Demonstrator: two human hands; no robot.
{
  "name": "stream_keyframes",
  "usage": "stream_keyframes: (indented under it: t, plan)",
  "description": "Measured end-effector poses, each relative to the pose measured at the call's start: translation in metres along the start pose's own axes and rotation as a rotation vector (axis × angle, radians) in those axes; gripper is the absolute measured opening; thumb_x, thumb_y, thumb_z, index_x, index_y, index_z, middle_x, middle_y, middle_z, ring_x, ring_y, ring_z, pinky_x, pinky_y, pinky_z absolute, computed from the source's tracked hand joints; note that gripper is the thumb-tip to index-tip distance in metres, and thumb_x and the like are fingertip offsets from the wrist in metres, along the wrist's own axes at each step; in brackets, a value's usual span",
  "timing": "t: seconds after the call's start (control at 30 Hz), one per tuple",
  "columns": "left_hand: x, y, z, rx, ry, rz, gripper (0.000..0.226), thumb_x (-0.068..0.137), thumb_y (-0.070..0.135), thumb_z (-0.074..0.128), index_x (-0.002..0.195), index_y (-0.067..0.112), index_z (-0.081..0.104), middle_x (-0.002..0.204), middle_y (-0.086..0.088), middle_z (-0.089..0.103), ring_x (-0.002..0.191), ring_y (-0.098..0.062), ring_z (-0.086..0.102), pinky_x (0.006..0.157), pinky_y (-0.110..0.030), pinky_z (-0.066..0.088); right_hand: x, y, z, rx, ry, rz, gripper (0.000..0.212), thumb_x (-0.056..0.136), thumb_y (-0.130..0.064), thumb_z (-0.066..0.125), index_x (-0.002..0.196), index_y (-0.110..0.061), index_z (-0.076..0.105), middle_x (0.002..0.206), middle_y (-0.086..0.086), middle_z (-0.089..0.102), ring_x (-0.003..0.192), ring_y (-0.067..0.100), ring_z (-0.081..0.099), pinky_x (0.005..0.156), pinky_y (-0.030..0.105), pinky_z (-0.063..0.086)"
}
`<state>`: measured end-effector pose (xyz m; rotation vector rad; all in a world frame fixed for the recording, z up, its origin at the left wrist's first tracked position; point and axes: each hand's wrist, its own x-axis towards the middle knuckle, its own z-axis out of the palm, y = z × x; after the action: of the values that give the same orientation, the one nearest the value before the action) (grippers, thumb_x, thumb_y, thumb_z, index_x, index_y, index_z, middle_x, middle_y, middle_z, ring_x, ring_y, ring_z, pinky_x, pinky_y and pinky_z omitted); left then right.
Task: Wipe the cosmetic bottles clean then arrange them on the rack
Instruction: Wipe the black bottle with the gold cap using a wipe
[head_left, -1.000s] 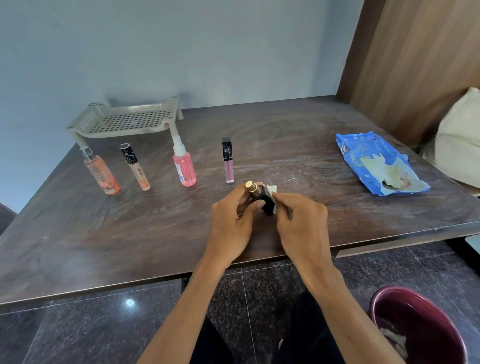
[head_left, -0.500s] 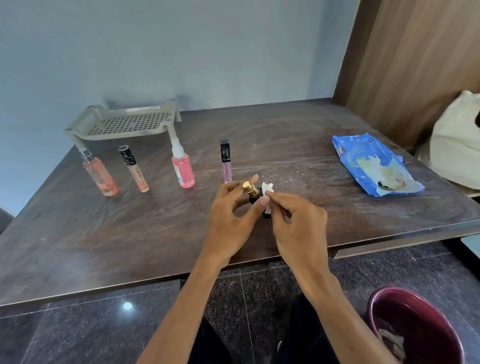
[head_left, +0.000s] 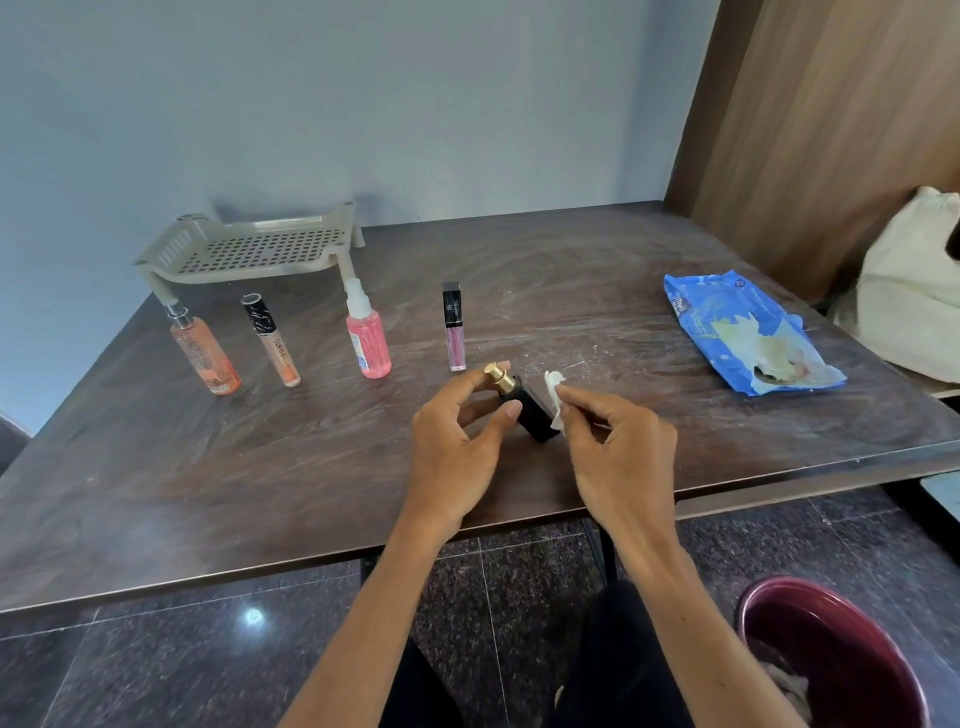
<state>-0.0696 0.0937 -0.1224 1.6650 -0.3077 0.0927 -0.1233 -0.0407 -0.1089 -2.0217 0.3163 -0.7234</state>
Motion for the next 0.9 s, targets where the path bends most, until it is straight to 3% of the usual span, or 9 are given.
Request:
stream_keyframes:
  t: [0.17,0.4,0.57,0.67,0.83,0.9]
  plan:
    - [0.0,-0.001,-0.002,0.01,-0.02,0.007,0.031,0.088,0.015,0.076,0.118,0.022,0.07,0.113,0.009,0.074,0.11,-0.004,0.068,0.1,-0.039,0.055,-0.006,-0.002,0.006,-0.038,-0.048,-0.045,0.021,0.093,-0.01,0.063,0.11,-0.016,0.073,0.098,-0.01,0.073,0.088,-0.006,0.064,0.081,0.006,0.048]
    - [0.001,-0.003,-0.002,0.002,-0.029,0.053,0.022,0.086,0.009,0.077,0.107,0.014,0.07,0.104,0.007,0.076,0.104,-0.005,0.071,0.094,-0.026,0.057,0.002,-0.018,0.009,-0.006,-0.065,-0.136,0.022,0.092,-0.007,0.062,0.109,-0.015,0.074,0.097,-0.009,0.073,0.089,-0.003,0.065,0.078,0.006,0.048]
    - [0.003,-0.006,-0.003,-0.02,-0.037,0.028,0.023,0.086,0.01,0.077,0.107,0.013,0.069,0.107,0.002,0.076,0.107,-0.012,0.071,0.099,-0.041,0.056,-0.002,0.0,0.006,-0.067,-0.054,-0.154,0.021,0.091,-0.004,0.064,0.106,-0.012,0.075,0.097,-0.005,0.074,0.088,-0.002,0.065,0.079,0.01,0.051]
    - [0.005,-0.008,-0.002,-0.002,-0.044,0.035,0.022,0.086,0.013,0.077,0.106,0.016,0.068,0.109,0.002,0.076,0.108,-0.014,0.071,0.099,-0.048,0.055,-0.002,0.006,0.003,-0.093,-0.059,-0.101,0.019,0.09,-0.002,0.063,0.099,-0.012,0.077,0.086,-0.001,0.075,0.078,0.004,0.066,0.075,0.025,0.054]
    - [0.005,-0.008,-0.003,-0.055,-0.061,0.021,0.022,0.087,0.003,0.074,0.108,0.007,0.066,0.105,-0.003,0.076,0.105,-0.016,0.072,0.099,-0.046,0.056,0.002,-0.02,0.013,-0.037,-0.028,-0.224,0.021,0.091,-0.003,0.062,0.106,-0.011,0.075,0.096,-0.005,0.074,0.087,0.001,0.066,0.077,0.009,0.051]
    - [0.005,-0.008,-0.003,-0.079,-0.063,0.011,0.023,0.088,0.0,0.073,0.108,0.006,0.066,0.106,-0.004,0.076,0.106,-0.017,0.072,0.099,-0.045,0.056,0.005,-0.021,0.016,-0.056,-0.044,-0.247,0.022,0.092,-0.004,0.062,0.109,-0.012,0.074,0.101,-0.004,0.074,0.091,0.002,0.066,0.08,0.008,0.05]
